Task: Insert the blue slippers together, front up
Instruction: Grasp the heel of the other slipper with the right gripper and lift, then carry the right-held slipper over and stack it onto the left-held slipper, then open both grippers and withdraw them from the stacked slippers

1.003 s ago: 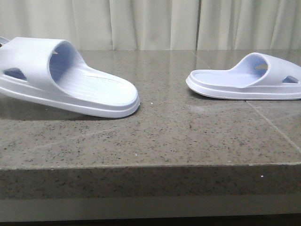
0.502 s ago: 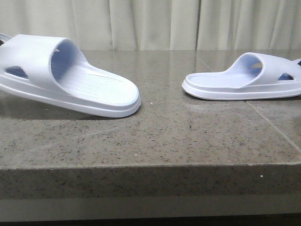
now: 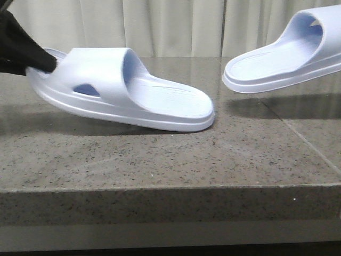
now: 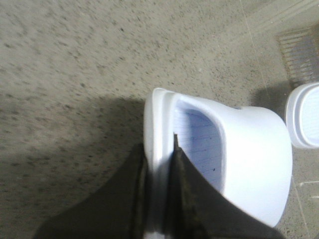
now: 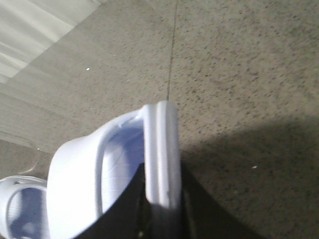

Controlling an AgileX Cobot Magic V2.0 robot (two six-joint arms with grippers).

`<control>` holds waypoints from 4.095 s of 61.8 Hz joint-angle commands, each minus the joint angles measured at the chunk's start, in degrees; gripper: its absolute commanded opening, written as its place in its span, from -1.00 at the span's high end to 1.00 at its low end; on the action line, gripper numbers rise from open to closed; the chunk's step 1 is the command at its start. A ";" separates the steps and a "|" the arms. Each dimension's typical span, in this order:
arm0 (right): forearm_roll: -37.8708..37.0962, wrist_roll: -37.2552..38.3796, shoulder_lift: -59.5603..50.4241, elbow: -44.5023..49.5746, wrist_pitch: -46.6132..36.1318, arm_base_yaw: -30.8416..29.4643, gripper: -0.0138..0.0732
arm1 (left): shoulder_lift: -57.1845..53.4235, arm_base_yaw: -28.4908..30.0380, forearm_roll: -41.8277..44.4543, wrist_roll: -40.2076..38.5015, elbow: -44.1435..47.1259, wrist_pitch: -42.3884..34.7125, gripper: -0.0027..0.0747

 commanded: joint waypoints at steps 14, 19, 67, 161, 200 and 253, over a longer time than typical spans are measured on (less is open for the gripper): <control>6.41 0.05 -8.86 8.40 -0.24 -0.32 0.93 | 2.35 -10.22 -5.36 1.69 0.54 -8.07 0.98; 7.09 0.05 -9.05 10.29 -1.80 -0.26 0.93 | 3.66 -10.90 -5.38 1.69 0.54 -8.79 0.98; 16.28 -1.88 -6.29 15.22 -36.84 47.74 0.93 | 4.01 -10.90 -5.63 1.69 0.54 -9.05 0.98; -0.41 -1.88 -17.25 14.86 -17.37 10.42 -0.19 | 7.84 -10.90 -6.47 1.69 -5.91 -17.65 0.98; -12.93 3.73 -22.28 11.81 -13.75 14.71 -0.17 | -3.41 -6.52 20.01 -13.23 -6.01 -14.03 -0.16; -61.08 48.10 -50.02 11.47 -4.48 35.01 -0.11 | -45.13 -6.35 82.58 -55.81 3.95 7.66 -0.16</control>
